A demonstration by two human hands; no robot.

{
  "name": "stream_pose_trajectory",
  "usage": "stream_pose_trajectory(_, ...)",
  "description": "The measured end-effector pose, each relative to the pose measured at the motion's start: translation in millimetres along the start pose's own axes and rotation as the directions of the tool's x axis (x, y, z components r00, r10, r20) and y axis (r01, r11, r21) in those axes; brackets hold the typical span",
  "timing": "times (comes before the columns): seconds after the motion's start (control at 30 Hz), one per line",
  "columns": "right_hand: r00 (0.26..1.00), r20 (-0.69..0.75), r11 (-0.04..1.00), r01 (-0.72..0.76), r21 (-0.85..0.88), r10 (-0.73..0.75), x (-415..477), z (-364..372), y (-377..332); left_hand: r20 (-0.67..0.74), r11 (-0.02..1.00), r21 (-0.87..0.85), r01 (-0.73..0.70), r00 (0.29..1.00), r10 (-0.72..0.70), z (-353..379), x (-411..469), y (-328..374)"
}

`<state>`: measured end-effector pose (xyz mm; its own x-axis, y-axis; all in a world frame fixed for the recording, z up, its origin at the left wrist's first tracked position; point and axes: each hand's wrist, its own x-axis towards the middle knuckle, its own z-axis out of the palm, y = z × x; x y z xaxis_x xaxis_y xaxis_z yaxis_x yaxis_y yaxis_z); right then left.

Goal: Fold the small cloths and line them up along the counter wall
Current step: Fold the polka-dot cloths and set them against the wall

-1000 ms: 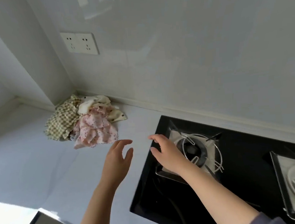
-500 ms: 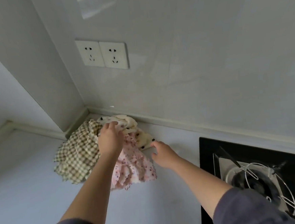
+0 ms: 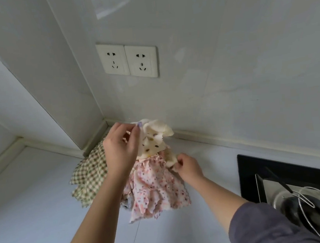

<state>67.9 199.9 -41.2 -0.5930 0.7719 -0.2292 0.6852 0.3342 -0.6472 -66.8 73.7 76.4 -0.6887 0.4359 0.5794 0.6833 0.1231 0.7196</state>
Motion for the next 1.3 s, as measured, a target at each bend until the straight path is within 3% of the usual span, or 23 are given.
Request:
stream_pose_trajectory(0.07, 0.995, -0.101, 0.942, 0.013, 0.335, 0.022, -6.0, -16.6, -10.1, 0.006, 0.993, -0.116, 0.022, 1.000, -0.021, -7.4, 0.1, 16.7)
stream_pose_trajectory(0.17, 0.985, -0.173, 0.629, 0.118, 0.769, 0.027, -28.7, -53.8, -23.7, 0.054, 0.964, -0.245, 0.105, 0.994, -0.095, -12.6, -11.5, 33.9)
stream_pose_trajectory(0.23, 0.984, -0.171, 0.440, 0.134, 0.888, 0.045, -45.5, -78.2, -22.6, 0.076, 0.935, -0.321, 0.150, 0.988, -0.133, -11.5, -26.9, 41.2)
stream_pose_trajectory(0.27, 0.984, -0.168, 0.425, 0.127, 0.896, 0.059, -53.0, -86.9, -17.6, 0.090, 0.921, -0.348, 0.173, 0.984, -0.151, -9.5, -36.4, 43.6)
stream_pose_trajectory(0.3, 0.984, -0.161, 0.483, 0.107, 0.869, 0.072, -59.7, -93.2, -10.8, 0.113, 0.913, -0.357, 0.197, 0.979, -0.167, -6.5, -46.7, 45.2)
stream_pose_trajectory(0.4, 0.985, -0.091, 0.844, -0.074, 0.531, 0.144, -74.7, -91.2, 23.4, 0.285, 0.918, -0.299, 0.261, 0.942, -0.175, 5.1, -81.9, 46.1)
stream_pose_trajectory(0.5, 0.982, -0.108, 0.968, -0.132, 0.215, 0.158, -89.4, -73.2, 61.6, 0.514, 0.967, -0.148, 0.209, 0.851, -0.105, 18.5, -124.9, 35.4)
stream_pose_trajectory(0.6, 0.989, -0.140, 0.982, -0.026, 0.186, 0.053, -104.9, -54.0, 81.8, 0.610, 0.982, 0.002, 0.189, 0.778, -0.151, 33.0, -166.7, 13.3)
stream_pose_trajectory(0.77, 0.988, 0.044, 0.984, 0.141, 0.105, -0.146, -114.6, -20.6, 107.1, 0.644, 0.976, 0.217, 0.034, 0.746, -0.169, 59.5, -209.6, -22.2)
stream_pose_trajectory(0.9, 0.960, 0.028, 0.960, 0.280, -0.012, -0.280, -113.0, -7.2, 119.5, 0.591, 0.926, 0.296, -0.233, 0.807, 0.014, 76.3, -224.6, -42.2)
stream_pose_trajectory(1.17, 0.913, -0.107, 0.890, 0.349, -0.292, -0.393, -115.7, 5.8, 126.4, 0.484, 0.863, 0.301, -0.406, 0.845, 0.228, 83.3, -236.9, -58.4)
stream_pose_trajectory(1.3, 0.912, -0.180, 0.929, 0.361, -0.078, -0.369, -137.1, 5.2, 127.7, 0.554, 0.843, 0.281, -0.458, 0.795, 0.247, 71.5, -240.8, -49.9)
